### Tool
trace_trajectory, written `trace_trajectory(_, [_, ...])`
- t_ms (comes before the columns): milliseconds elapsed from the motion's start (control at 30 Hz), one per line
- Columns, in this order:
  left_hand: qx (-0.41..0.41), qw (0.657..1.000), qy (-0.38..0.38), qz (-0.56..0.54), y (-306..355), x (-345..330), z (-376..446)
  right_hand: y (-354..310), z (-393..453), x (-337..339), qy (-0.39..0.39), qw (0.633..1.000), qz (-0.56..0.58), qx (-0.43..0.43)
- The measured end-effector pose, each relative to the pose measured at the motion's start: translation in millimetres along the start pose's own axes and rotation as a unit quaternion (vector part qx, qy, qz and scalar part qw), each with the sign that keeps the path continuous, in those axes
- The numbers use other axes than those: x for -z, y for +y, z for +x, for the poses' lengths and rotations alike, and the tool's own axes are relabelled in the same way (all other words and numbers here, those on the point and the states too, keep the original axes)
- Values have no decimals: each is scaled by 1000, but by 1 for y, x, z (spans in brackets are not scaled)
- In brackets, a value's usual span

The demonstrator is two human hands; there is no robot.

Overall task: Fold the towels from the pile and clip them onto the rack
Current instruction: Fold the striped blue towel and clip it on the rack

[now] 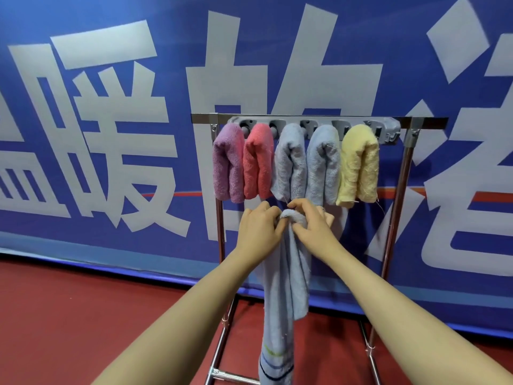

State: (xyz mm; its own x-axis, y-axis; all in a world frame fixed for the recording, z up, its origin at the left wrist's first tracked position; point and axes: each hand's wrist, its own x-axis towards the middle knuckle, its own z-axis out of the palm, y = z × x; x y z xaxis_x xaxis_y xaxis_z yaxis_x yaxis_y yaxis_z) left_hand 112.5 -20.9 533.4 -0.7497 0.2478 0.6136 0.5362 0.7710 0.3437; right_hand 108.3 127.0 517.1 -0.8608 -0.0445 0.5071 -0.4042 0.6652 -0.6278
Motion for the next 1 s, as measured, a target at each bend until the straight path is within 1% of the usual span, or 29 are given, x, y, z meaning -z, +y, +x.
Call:
trace_trajectory(67, [-7,1000,11,25,2,1,1,3,-10,-4,70,993,-90,37])
trace_trajectory(133, [-3,999,17,40,3,2,3,7,-20,-6,134,983,-118,49])
trace_trajectory(167, [2,999,23,43,3,2,4,11,-24,-8,142,981,-123,48])
trace_trajectory(200, [8,999,30,44,2,3,5,15,-27,-9,134,982,-128,48])
trace_trajectory(300, [15,998,45,41,2,7,7,22,-36,-15,60,987,-139,45])
trace_trajectory(400, [31,998,45,33,1,11,9,23,-43,-24,-8,987,-158,22])
trace_trajectory(500, [45,998,49,15,-2,15,10,20,-45,-33,-20,986,-165,1])
trace_trajectory(600, [68,996,48,8,-9,19,10,15,-42,-40,6,993,-118,-31])
trace_trajectory(667, [82,995,40,39,-15,22,10,11,-39,-40,33,994,-82,-58])
trace_trajectory(800, [67,994,0,84,-26,26,5,1,-34,-30,64,994,5,-91])
trace_trajectory(900, [49,997,-26,50,-27,27,-3,-7,-27,-20,83,994,22,-60])
trace_trajectory(933, [40,998,-38,25,-27,26,-7,-10,-23,-18,80,995,33,-46])
trace_trajectory(1000, [10,996,-88,-14,-23,23,-11,-16,-18,-13,60,996,67,-9])
